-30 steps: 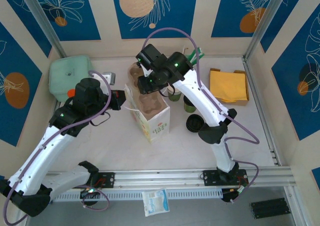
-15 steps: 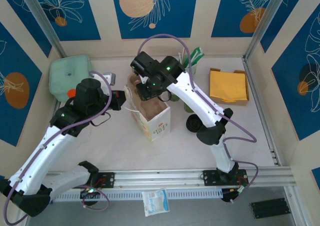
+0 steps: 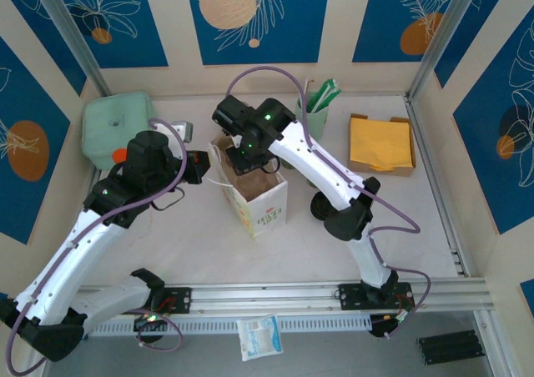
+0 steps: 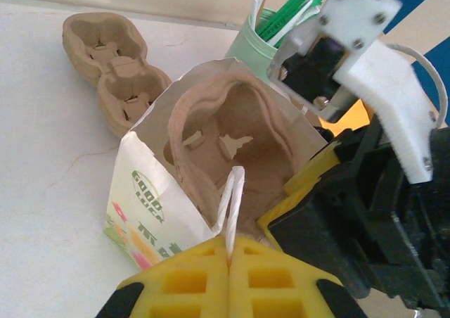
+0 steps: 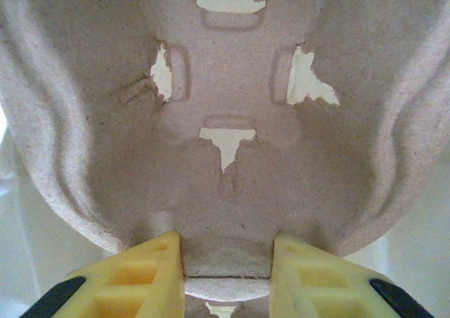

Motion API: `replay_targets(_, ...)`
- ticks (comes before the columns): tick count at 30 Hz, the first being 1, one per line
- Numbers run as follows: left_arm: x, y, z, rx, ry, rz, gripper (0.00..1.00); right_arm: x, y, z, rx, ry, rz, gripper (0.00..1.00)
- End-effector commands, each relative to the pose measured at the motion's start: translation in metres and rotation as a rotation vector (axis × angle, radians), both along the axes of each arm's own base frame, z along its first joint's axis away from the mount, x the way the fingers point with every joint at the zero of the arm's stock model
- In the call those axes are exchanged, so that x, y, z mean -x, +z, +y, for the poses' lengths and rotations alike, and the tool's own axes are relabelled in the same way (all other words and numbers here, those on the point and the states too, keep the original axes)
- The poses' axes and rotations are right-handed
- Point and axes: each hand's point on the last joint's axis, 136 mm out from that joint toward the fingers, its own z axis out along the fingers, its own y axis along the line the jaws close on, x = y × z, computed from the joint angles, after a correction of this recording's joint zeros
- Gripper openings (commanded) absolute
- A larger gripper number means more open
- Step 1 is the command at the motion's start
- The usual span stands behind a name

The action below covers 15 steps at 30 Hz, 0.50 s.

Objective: Pack the takeout coffee

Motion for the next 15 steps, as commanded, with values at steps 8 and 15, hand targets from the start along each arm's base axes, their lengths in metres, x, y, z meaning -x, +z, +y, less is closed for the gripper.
replay_targets(8, 0.0, 0.003, 0.003, 0.001, 0.011, -0.02, 0.06, 0.002, -0.03, -0.002, 0.069, -0.014, 0.06, 0.3)
replay_targets(15, 0.001, 0.004, 0.003, 0.005, 0.01, -0.019, 0.05, 0.0, -0.048, -0.003, 0.091, -0.035, 0.082, 0.29)
